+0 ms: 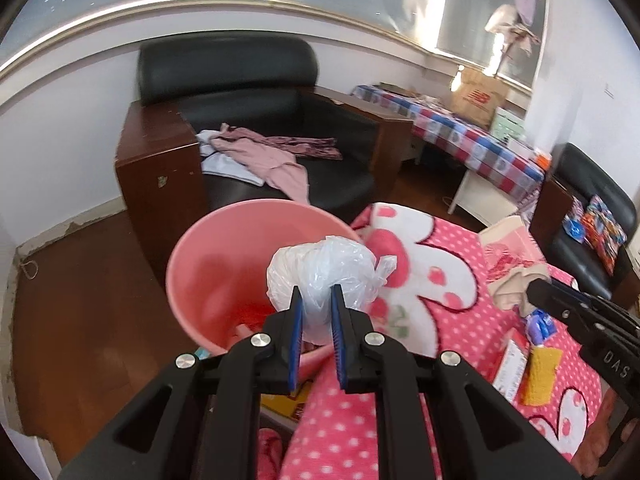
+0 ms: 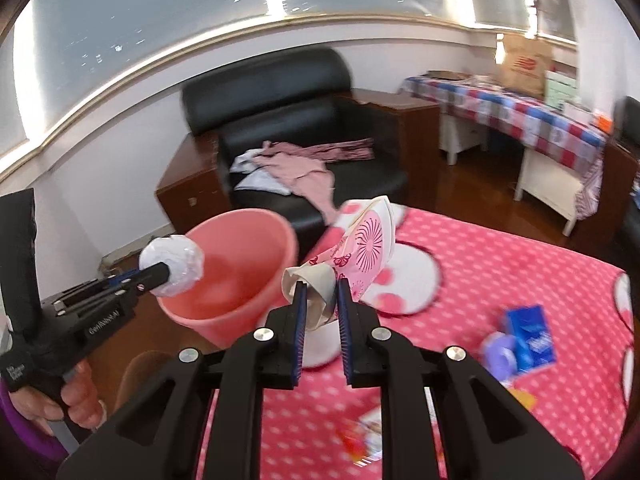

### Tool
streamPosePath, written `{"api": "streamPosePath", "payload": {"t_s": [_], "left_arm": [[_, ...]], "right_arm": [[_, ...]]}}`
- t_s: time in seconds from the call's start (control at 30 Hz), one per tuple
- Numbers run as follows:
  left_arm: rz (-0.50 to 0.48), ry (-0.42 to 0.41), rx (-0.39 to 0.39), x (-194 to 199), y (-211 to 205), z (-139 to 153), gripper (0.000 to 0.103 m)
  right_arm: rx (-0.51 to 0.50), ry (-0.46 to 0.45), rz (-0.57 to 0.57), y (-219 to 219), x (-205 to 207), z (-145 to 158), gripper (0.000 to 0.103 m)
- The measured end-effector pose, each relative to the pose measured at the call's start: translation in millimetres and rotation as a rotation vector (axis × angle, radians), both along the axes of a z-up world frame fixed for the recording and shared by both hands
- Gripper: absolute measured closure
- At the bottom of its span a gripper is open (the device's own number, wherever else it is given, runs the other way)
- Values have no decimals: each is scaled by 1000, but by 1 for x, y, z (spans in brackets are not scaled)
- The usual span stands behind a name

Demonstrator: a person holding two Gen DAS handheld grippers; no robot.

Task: Collect trash
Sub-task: 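Carry the plastic bag and paper cup over the pink bucket and open both tools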

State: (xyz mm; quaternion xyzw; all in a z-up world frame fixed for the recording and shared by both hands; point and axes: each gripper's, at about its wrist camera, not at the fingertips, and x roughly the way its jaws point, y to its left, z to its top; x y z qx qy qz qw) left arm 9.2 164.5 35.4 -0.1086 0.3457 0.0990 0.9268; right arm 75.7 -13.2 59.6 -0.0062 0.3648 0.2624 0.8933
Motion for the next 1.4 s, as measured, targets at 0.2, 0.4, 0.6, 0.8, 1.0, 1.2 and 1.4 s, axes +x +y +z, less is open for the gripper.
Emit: {"api": "streamPosePath", "payload": {"t_s": [0.2, 0.4, 0.6, 0.8, 1.0, 1.2, 1.4], "left_arm": [[59, 15, -2, -2, 27, -10, 90], [105, 38, 13, 1, 47, -22, 90], [126, 81, 7, 11, 64, -37, 90], [133, 121, -16, 24, 75, -54, 90], [122, 155, -30, 37, 81, -67, 90], [120, 184, -38, 47, 83, -76, 88], [152, 189, -47, 48, 87, -77, 73]], "right_arm": [[-31, 15, 93, 46, 6, -8, 88], [-54, 54, 151, 82, 15, -18, 88], [-78, 107, 196, 112, 22, -37, 88], [-111, 139, 227, 134, 28, -52, 88], [-131, 194, 240, 150, 37, -65, 88], [-159, 217, 245, 159, 43, -74, 88], [-171, 227, 240, 161, 44, -80, 88]]}}
